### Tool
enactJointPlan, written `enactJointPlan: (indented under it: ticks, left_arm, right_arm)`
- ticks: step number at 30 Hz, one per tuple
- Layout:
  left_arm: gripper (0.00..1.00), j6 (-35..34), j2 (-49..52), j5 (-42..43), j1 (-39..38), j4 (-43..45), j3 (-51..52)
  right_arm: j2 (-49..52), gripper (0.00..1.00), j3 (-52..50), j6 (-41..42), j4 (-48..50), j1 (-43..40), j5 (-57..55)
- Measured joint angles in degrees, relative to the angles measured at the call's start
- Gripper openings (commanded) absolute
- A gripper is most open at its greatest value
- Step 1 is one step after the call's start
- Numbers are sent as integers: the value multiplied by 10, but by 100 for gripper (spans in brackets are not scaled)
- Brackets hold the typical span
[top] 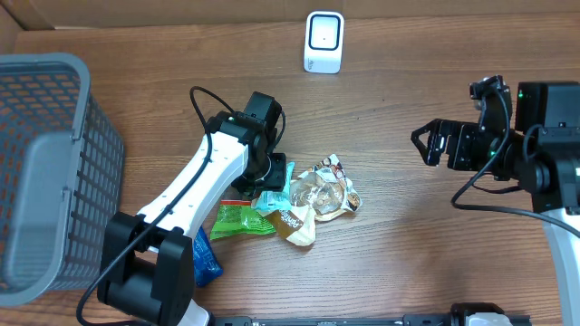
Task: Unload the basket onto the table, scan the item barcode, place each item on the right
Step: 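Lift the pale green pack out and drop it onto the snack pile, then move the right gripper down over the pale green pack on the pile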
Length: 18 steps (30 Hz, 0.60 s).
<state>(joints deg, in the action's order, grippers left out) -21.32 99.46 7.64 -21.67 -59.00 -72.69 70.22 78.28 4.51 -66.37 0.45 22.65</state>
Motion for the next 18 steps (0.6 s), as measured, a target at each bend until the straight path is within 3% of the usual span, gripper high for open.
enactJointPlan:
  ticks: [2,7,10,14,18]
  left_arm:
    - [25,-9,0,0,5,4,-1]
    - [9,-23,1,3,37,-29,-47]
    - [8,-26,1,5,68,-55,-113]
    - [11,-26,1,5,106,-64,-197]
    - [15,-32,1,4,123,-42,-223]
  right_arm:
    - [6,91,0,-1,5,0,11]
    - [33,62,0,2,39,3,72]
    - [55,61,1,21,63,18,96]
    - [99,70,1,57,100,63,111]
    - [152,70,2,97,129,119,117]
